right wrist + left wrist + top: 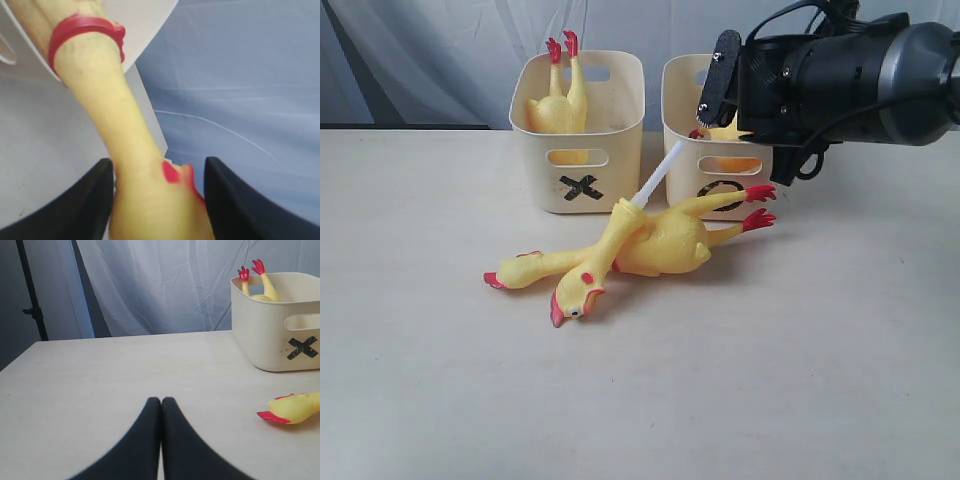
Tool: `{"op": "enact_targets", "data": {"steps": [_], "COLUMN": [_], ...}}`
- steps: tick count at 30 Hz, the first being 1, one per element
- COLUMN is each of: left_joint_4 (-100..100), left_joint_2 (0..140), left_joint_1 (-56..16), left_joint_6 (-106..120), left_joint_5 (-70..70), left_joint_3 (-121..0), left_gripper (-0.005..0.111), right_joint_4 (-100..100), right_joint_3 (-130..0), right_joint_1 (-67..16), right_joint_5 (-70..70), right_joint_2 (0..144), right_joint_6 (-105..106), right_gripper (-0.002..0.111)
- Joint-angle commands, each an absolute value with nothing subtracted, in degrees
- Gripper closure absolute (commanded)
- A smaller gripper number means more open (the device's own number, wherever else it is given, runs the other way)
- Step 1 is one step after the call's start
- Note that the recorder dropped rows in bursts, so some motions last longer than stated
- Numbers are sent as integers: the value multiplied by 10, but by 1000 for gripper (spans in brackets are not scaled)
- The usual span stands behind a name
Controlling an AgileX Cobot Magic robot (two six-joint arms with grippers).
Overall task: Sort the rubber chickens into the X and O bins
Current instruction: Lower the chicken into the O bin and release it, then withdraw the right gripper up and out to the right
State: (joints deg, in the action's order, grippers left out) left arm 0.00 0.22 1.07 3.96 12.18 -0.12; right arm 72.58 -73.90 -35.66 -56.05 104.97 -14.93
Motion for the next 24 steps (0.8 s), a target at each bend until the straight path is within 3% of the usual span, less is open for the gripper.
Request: {"op": "enact_targets", "data": {"steps": [1,9,17,24], "left_joint_4": [0,0,0,0], "left_joint_2": [0,0,0,0], "left_joint_1": [11,11,11,11], "left_joint_6": [37,37,37,37], "left_joint_5": [119,116,116,116], "left_joint_3": [0,0,0,0], "left_gripper": [106,106,106,106], "right_joint_4": [736,740,622,625], "right_joint_3": [-741,-741,-741,-741], "right_joint_1": [-354,-354,-354,-414], "right_joint_5": [-568,-553,-489,-475], "right_joint_2": [1045,1017,961,932], "right_joint_6": [-152,-152,-126,-121], "right_gripper": [46,44,44,44]}}
